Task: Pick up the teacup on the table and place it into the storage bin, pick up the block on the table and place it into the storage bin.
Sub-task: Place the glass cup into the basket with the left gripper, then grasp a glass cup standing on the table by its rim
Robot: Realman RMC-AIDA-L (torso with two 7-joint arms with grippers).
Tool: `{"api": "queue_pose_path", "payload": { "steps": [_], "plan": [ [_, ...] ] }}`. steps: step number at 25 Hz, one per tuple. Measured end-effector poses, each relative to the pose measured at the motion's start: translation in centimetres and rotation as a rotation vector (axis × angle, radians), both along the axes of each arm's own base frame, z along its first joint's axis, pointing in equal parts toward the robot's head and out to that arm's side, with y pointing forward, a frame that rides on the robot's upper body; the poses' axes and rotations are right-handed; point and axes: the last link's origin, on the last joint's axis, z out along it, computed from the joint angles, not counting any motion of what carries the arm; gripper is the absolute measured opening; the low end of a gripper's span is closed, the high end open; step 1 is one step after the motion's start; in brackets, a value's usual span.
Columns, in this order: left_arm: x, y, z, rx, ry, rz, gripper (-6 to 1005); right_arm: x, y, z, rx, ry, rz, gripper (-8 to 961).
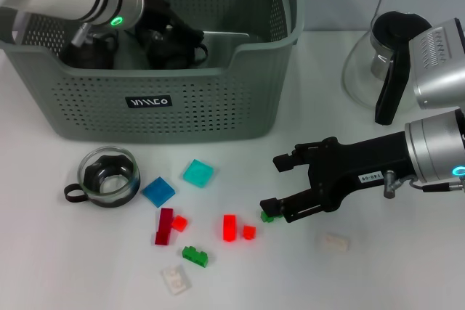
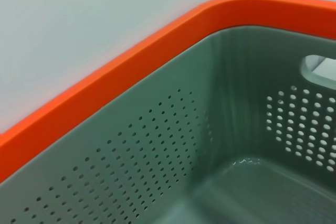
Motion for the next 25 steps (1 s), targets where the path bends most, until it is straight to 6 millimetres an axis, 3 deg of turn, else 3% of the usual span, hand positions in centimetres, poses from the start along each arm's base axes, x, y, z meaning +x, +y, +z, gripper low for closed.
{"api": "queue_pose_path", "payload": {
  "steps": [10, 16, 21, 25],
  "plan": [
    [2.0, -1.5, 4.2, -0.010, -0.032, -0.011, 855, 0.1, -0.1, 0.0, -0.001, -0.001, -0.002, 945],
    [4.2, -3.7, 7.3, -0.009, -0.093, -0.037, 850, 0.1, 0.0, 0.1, 0.004, 0.000, -0.002, 944],
    [6.6, -8.0, 9.7, -0.097, -0.166, -0.127, 849, 0.2, 0.2, 0.2, 0.011, -0.002, -0.003, 944],
    [7.0, -12.0, 10.6, -0.211, -0.180, -0.210, 849, 0.3, 0.2, 0.2, 0.020, -0.005, -0.007, 941]
  ]
}}
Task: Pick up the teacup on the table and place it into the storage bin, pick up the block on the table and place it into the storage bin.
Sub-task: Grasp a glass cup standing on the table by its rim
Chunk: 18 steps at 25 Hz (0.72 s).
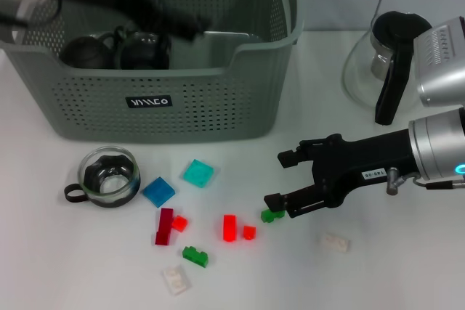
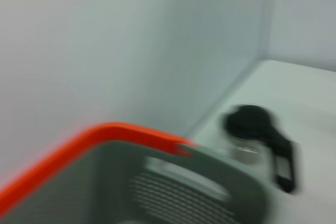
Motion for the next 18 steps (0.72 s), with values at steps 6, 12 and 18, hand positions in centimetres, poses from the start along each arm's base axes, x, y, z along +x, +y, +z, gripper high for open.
{"api": "queue_pose_path", "payload": {
  "steps": [6, 12, 18],
  "plan": [
    [-1.5, -5.5, -0.3, -0.223, 0.035, -0.132, 847, 0.1, 0.2, 0.0, 0.011, -0.001, -0.005, 940],
    [-4.5, -8.3, -1.5, -0.319, 0.077, -0.197, 843, -0.4, 0.4, -0.3, 0.008, 0.003, -0.007, 940],
    [-8.5, -7.5, -3.0, -0.277, 0.184, -0.130, 840, -0.5, 0.5, -0.5, 0.005, 0.007, -0.017, 941]
  ]
}}
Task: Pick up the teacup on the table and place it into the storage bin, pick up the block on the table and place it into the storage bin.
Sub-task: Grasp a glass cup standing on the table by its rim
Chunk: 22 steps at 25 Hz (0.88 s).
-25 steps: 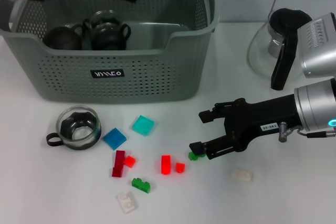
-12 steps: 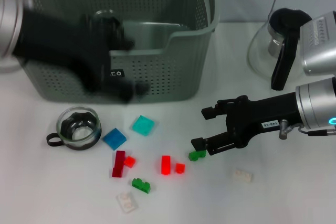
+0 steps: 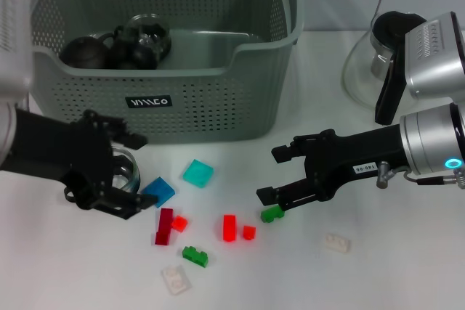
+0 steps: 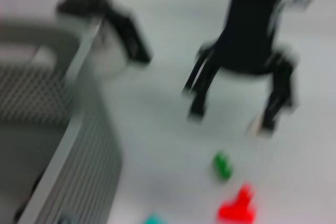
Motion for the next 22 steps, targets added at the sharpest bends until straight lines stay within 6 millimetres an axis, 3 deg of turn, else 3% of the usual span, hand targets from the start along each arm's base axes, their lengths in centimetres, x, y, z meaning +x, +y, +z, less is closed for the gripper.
{"api": "queue_pose_path", "payload": {
  "steps": [8, 22],
  "plan": [
    [-4.4, 2.7, -4.1, 0.043, 0.242, 0.076, 835, 0.1, 0.1, -0.4, 0.000, -0.001, -0.013, 941],
    [-6.7, 4.1, -6.6, 0.025, 0.358, 0.141, 827, 0.2, 0.2, -0.4, 0.004, 0.001, -0.023, 940]
  ]
}}
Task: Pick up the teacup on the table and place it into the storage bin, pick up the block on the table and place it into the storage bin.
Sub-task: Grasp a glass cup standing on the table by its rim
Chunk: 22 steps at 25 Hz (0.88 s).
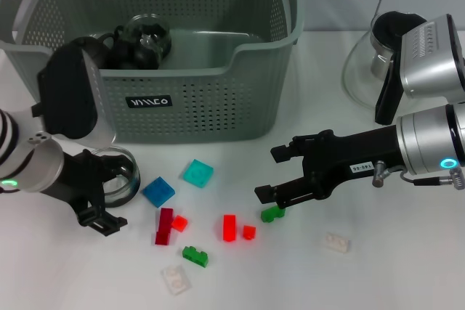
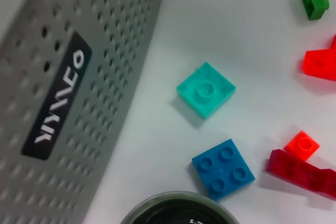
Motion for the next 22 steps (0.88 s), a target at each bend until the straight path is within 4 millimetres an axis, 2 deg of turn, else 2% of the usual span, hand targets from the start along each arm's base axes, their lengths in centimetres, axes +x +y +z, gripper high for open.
{"api": "queue_pose_path", "payload": {
  "steps": [7, 21, 22],
  "plan": [
    [0.0, 0.0, -0.9, -0.027, 0.002, 0.025, 823, 0.0, 0.0, 0.0, 0.000, -0.001, 0.000, 940],
    [0.1, 0.0, -1.3, -0.016, 0.001, 0.064, 815, 0.1, 0.0, 0.0, 0.000, -0.005, -0.001, 941],
    [0.2, 0.1, -1.3, -0.012, -0.001, 0.065, 786, 0.2, 0.0, 0.0, 0.001, -0.005, -0.001, 941]
  ]
}}
